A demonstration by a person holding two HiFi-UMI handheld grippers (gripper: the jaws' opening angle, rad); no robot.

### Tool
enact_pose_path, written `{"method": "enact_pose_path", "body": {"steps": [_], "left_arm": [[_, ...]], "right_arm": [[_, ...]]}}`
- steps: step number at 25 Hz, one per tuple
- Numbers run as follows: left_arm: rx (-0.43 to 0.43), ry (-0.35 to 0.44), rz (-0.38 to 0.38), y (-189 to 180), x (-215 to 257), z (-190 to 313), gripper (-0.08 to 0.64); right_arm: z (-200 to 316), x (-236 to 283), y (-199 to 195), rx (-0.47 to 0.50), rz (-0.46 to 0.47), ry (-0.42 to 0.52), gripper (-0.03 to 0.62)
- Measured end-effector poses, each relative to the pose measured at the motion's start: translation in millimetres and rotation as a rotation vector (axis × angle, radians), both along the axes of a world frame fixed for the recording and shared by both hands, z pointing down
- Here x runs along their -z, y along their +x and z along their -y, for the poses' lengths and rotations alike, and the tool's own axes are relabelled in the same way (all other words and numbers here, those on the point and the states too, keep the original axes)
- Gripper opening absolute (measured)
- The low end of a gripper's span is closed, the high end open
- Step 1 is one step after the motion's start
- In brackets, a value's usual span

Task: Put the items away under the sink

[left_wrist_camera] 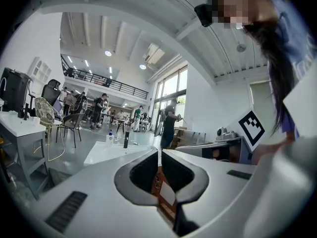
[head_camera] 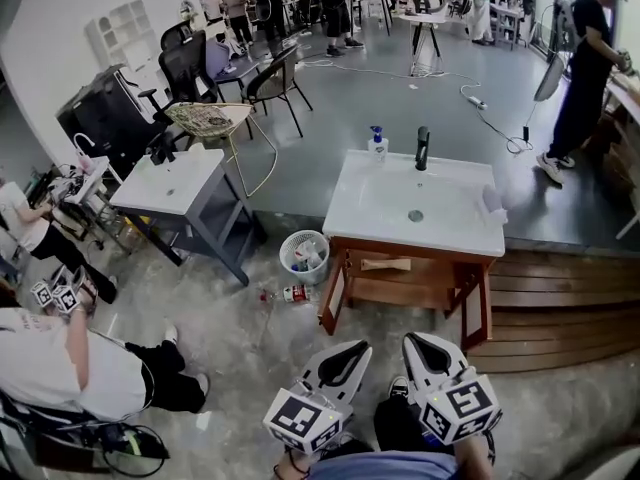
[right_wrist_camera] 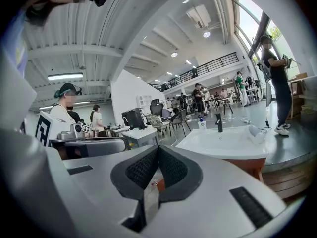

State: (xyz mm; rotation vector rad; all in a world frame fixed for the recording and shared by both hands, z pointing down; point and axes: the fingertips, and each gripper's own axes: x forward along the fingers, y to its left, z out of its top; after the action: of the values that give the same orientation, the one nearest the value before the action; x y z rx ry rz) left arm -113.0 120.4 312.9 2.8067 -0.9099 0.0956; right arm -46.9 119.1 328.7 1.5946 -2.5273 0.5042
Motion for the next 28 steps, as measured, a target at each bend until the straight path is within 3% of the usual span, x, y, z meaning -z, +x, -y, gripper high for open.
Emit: {"method": "enact_pose_path", "body": {"steps": [14, 28], "left_arm": [[0.041, -0.010, 0.020, 55.4, 3.4, 87.4, 0.018], [0.112, 0.034, 0.054, 75.4, 7.4, 121.1, 0.018]], "right_arm": [[99.6, 13.4, 55.0, 0.043, -0.011, 0.003, 0.017], [142.3, 19.3, 78.7, 0.105, -0.005, 0.042, 0.017]]}}
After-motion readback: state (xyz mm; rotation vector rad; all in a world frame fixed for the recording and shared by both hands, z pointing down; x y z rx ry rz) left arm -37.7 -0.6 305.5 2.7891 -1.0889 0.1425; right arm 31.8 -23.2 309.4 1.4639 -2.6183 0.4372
